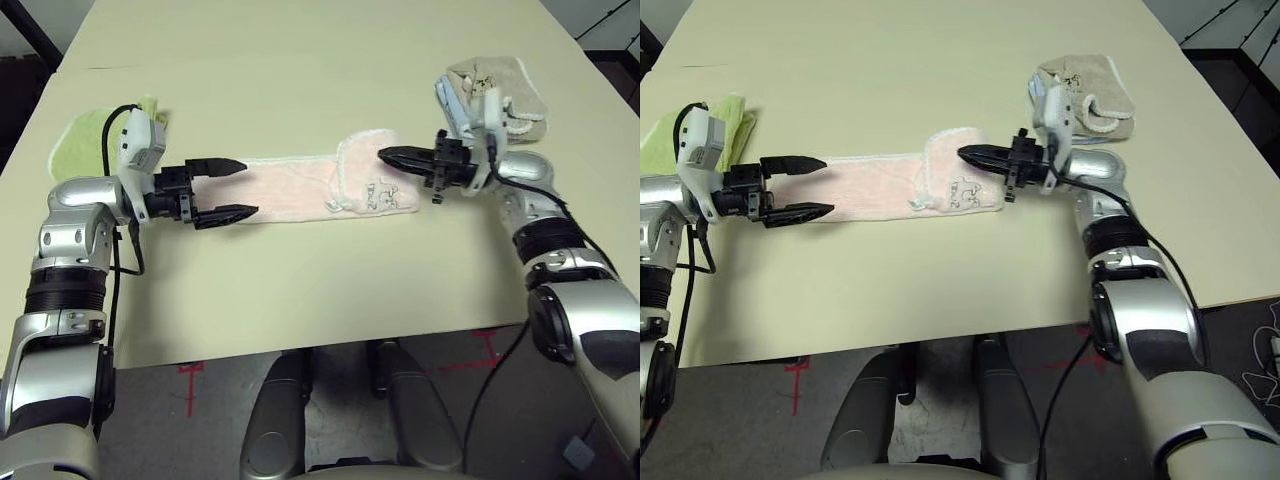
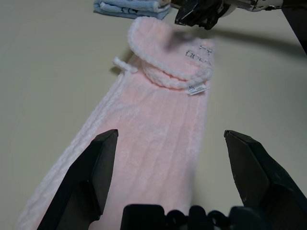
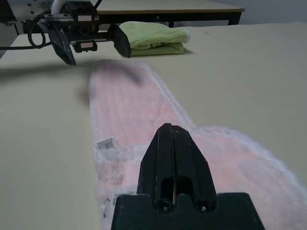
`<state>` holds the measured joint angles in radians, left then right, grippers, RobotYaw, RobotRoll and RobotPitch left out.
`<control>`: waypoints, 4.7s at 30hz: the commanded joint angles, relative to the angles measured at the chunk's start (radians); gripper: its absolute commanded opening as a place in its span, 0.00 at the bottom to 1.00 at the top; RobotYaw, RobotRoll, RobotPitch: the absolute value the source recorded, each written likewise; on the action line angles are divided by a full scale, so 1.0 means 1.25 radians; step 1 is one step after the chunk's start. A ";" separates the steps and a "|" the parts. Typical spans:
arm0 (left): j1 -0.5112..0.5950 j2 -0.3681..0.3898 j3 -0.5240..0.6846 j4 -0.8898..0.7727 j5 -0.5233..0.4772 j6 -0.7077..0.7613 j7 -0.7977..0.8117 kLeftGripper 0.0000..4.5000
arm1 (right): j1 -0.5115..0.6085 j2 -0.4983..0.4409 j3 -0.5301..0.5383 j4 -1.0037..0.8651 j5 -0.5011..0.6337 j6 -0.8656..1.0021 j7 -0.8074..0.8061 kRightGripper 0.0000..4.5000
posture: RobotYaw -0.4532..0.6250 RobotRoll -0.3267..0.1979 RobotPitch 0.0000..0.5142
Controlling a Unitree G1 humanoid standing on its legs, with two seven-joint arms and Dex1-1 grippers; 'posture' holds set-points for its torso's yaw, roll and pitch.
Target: Fold the towel and set it aside.
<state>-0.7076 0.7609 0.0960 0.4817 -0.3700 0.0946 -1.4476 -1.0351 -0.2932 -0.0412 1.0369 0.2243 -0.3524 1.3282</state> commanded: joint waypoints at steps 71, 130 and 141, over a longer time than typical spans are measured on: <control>0.002 0.172 0.025 -0.007 0.017 0.137 0.061 1.00 | 0.165 -0.252 0.033 -0.256 0.050 0.090 0.229 0.01 | 0.52 0.62 0.56; 0.019 0.233 -0.038 -0.067 -0.167 0.955 0.181 1.00 | 0.150 -0.230 0.033 -0.432 0.085 0.239 0.139 1.00 | 0.49 0.62 0.57; -0.038 0.152 -0.027 0.004 -0.161 0.919 0.234 1.00 | 0.149 -0.234 0.036 -0.437 0.082 0.237 0.134 1.00 | 0.48 0.62 0.57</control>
<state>-0.7512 0.9613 0.0712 0.4604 -0.5852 1.2504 -1.1694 -0.8521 -0.5725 -0.0011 0.5100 0.3297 -0.0544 1.4924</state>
